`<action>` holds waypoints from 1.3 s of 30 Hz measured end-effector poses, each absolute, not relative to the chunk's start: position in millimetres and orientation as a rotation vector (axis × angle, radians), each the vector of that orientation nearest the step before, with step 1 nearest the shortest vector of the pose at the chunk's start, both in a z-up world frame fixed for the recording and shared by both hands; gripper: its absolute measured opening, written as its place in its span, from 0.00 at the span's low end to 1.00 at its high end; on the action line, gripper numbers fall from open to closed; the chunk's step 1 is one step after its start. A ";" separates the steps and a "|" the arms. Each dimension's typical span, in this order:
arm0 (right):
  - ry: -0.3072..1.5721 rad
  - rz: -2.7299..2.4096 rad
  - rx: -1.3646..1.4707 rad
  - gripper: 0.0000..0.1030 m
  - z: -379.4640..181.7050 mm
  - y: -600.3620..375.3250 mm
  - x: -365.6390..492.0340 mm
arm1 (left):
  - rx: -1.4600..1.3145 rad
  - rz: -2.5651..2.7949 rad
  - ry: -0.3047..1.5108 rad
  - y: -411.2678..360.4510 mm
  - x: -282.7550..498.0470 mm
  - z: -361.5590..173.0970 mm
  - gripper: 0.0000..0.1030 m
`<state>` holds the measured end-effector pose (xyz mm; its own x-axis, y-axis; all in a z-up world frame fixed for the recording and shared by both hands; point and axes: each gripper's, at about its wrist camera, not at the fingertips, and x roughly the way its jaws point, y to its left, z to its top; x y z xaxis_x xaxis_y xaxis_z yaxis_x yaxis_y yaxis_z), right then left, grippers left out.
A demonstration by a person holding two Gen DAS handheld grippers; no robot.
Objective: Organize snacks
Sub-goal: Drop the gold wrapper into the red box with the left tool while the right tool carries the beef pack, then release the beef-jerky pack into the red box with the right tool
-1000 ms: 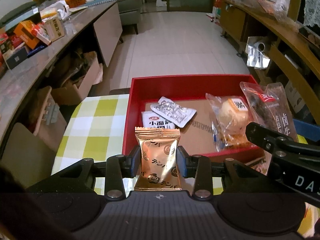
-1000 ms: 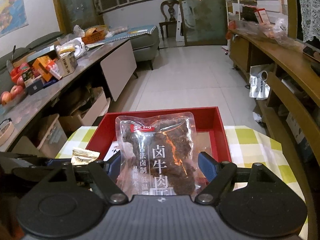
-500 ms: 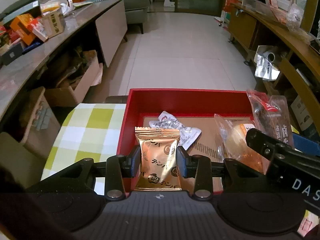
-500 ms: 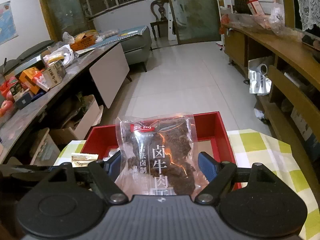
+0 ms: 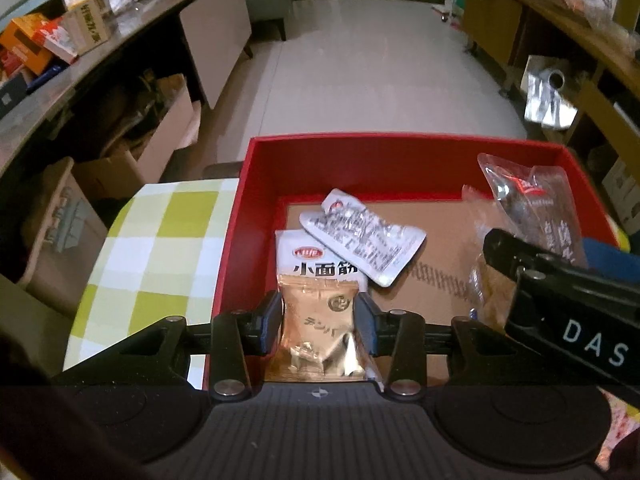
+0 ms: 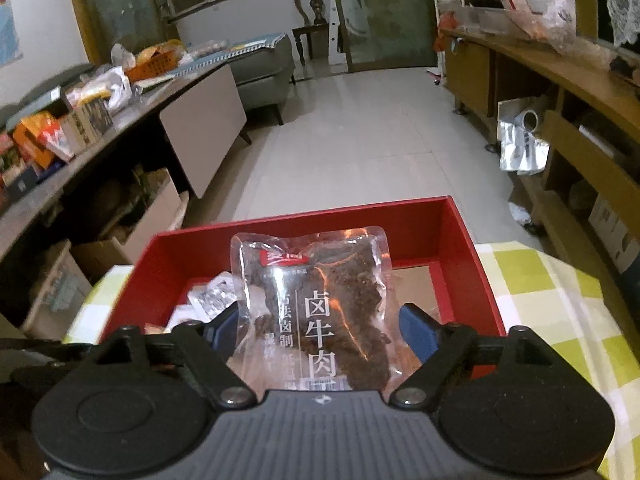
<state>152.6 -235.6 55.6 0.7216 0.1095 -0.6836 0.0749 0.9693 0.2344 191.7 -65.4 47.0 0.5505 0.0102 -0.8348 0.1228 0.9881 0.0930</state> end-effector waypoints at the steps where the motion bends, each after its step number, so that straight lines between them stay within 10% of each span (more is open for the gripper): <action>1: 0.768 0.022 0.259 0.88 55.2 -236.7 152.0 | 0.151 -0.064 0.987 -65.7 191.6 46.5 0.49; 9: 0.794 -0.032 0.242 0.91 53.1 -244.3 152.3 | 0.157 -0.029 0.995 -61.6 191.7 46.4 0.65; 39: 0.765 -0.084 0.165 0.92 70.8 -245.4 153.1 | 0.179 -0.030 0.960 -63.4 179.3 63.9 0.73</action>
<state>153.1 -245.4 70.8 0.7185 -0.0158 -0.6953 0.1356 0.9837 0.1177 179.3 -63.4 63.9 0.5741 0.0541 -0.8170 0.1048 0.9847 0.1389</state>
